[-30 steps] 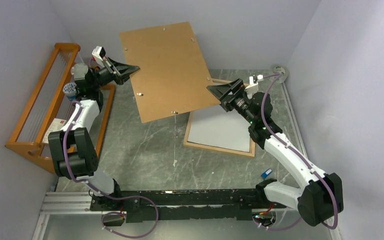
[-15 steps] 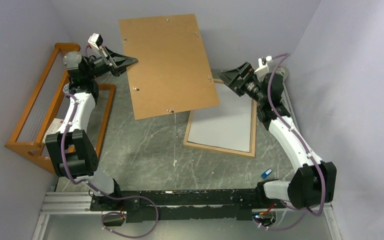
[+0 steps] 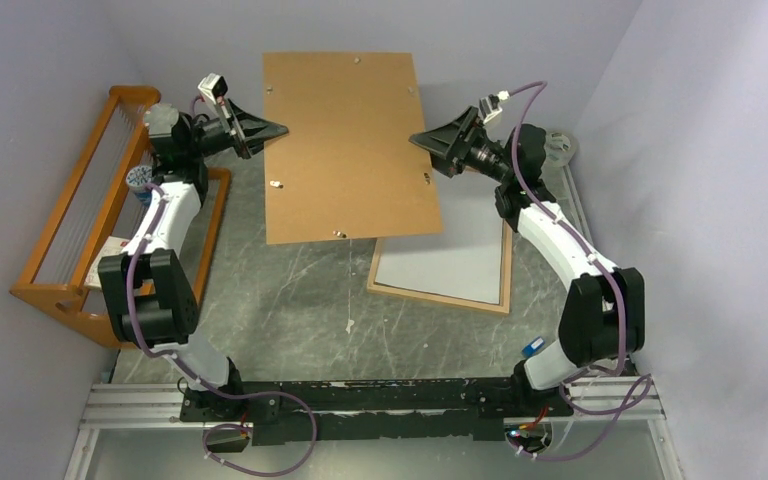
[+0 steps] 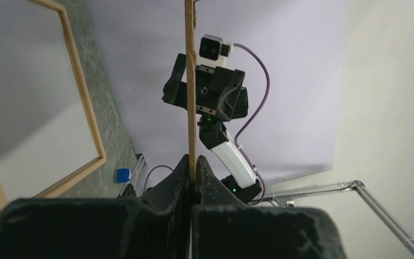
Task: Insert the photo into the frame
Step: Turn over the photo frame item at the center of the board, then place the photo frame item in the photo frame.
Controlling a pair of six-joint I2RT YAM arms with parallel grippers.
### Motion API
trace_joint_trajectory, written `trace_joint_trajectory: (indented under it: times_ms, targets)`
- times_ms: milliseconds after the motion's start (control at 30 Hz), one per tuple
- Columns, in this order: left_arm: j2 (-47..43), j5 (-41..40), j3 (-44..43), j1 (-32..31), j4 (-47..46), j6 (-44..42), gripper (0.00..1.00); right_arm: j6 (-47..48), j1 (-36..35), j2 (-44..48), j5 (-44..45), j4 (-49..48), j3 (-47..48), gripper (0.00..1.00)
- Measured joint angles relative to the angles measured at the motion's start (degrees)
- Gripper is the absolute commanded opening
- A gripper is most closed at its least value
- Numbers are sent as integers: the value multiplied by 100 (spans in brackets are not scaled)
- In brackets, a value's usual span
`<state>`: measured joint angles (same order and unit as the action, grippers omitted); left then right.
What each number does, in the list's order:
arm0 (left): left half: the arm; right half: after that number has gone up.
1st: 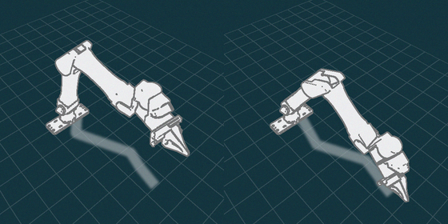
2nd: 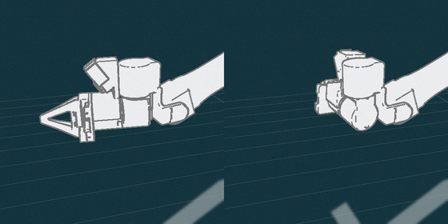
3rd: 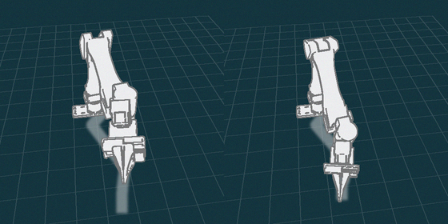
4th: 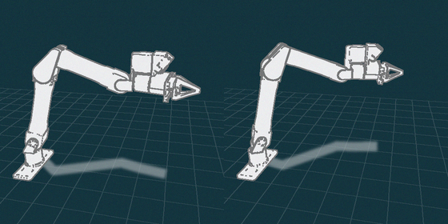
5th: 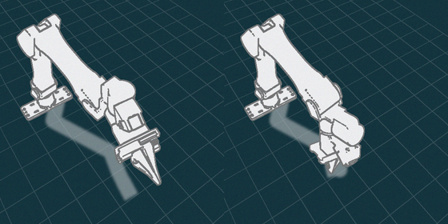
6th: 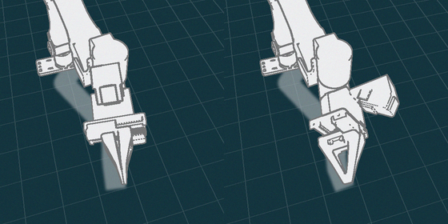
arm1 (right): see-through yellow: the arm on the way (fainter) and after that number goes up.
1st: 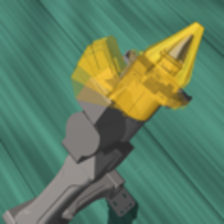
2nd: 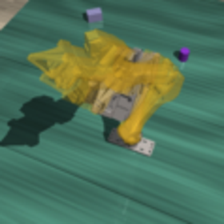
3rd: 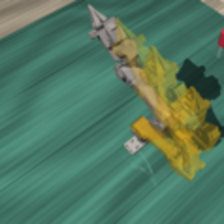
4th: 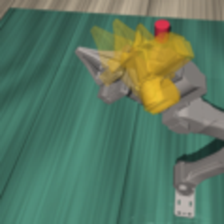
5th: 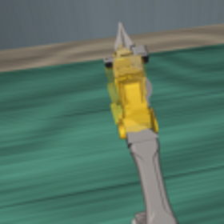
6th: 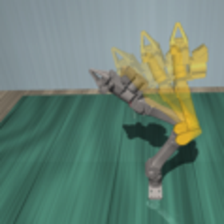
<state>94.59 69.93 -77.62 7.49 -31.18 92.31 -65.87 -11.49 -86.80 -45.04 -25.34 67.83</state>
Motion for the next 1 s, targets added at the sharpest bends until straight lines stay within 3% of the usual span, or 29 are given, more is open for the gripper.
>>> trace_joint_trajectory:
  times_ms: [67, 200, 500, 567, 667, 767, 900, 1000]
  targets:
    - [31, 52, 0, -59, -120, 107, 2, -271, -48, -98, -116, -216, 0, 86]
    - [105, 140, 0, -170, -595, 450, 3, -782, -118, -190, -251, -719, -9, 66]
    - [254, 192, 0, -326, -776, 579, 6, -1880, -129, -415, -389, -1934, -219, 0]
    - [254, 179, 0, -337, -710, 442, 18, -2070, -118, -452, -398, -1982, -323, 0]
    - [254, 160, 0, -348, -490, 188, 45, -2090, -107, -459, -400, -1974, -463, 0]
    - [240, 42, -2, -358, 208, -334, 67, -1912, -50, -448, -415, -1836, -540, 0]
    - [190, -452, -232, -363, 2243, -1731, 82, -1635, 186, -358, -503, -1453, -839, 0]
    - [190, -1001, -553, -374, 3814, -2848, 87, -1366, 546, -164, -514, -986, -1189, 0]
